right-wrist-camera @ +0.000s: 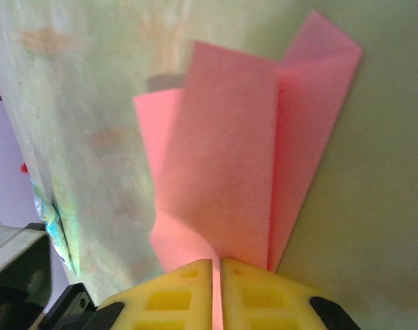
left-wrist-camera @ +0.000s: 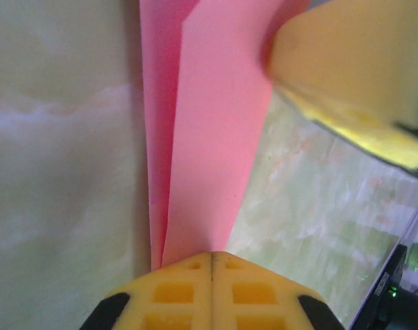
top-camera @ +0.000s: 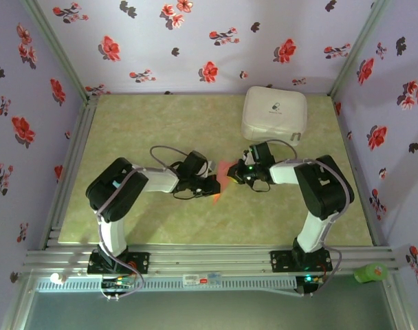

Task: Fold a paper plane with a square sheet of paper (pick it up from the middle)
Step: Fold the wing for the fifth time at the center of the table.

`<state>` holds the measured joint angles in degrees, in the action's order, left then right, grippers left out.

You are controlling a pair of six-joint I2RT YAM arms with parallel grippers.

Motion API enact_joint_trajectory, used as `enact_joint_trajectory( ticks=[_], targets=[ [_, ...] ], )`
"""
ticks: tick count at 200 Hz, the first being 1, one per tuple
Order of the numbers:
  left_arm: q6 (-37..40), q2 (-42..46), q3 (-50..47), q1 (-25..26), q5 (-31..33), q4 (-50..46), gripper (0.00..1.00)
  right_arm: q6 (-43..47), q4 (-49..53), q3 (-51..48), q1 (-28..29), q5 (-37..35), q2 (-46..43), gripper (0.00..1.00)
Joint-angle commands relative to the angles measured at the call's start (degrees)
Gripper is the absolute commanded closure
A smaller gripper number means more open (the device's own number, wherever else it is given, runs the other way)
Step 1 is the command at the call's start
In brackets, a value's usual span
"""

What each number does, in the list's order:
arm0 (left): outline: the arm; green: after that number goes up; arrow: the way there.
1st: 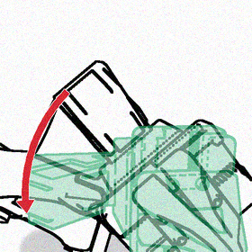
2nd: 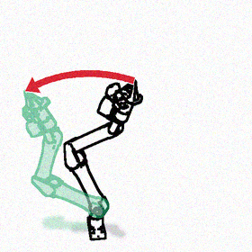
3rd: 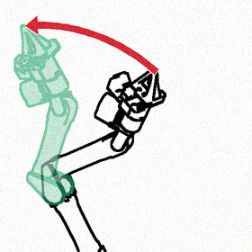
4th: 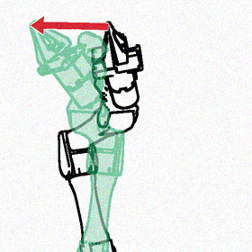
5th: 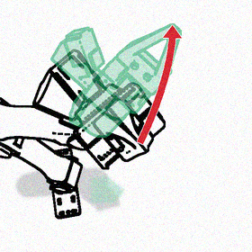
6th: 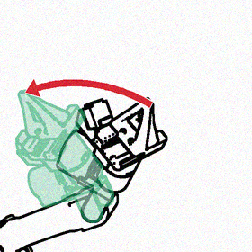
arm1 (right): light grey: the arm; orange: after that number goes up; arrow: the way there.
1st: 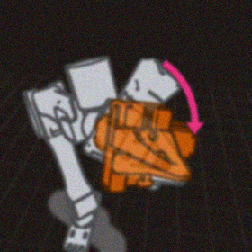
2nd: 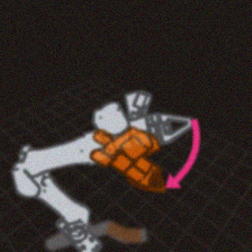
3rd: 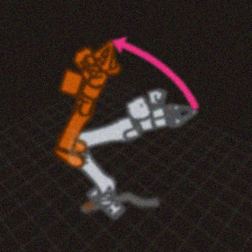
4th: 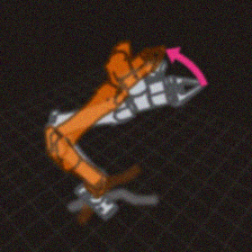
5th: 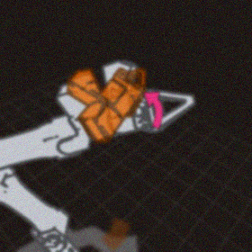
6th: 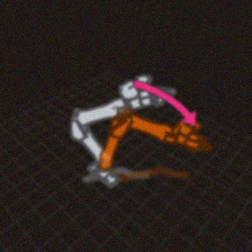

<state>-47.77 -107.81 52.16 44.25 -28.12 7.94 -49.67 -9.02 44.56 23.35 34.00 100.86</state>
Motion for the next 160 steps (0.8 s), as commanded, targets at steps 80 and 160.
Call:
enact_joint_trajectory(
  ticks=[80,160],
  targets=[
    [3.32,0.95,-5.53,-0.12,1.10,-5.22,1.00,4.58,3.13,1.24,2.97,-0.57,-6.32,0.94],
    [2.66,0.67,-5.54,-0.11,1.14,-4.61,1.00,5.95,8.15,6.19,6.44,-5.79,1.14,0.96]
  ],
)
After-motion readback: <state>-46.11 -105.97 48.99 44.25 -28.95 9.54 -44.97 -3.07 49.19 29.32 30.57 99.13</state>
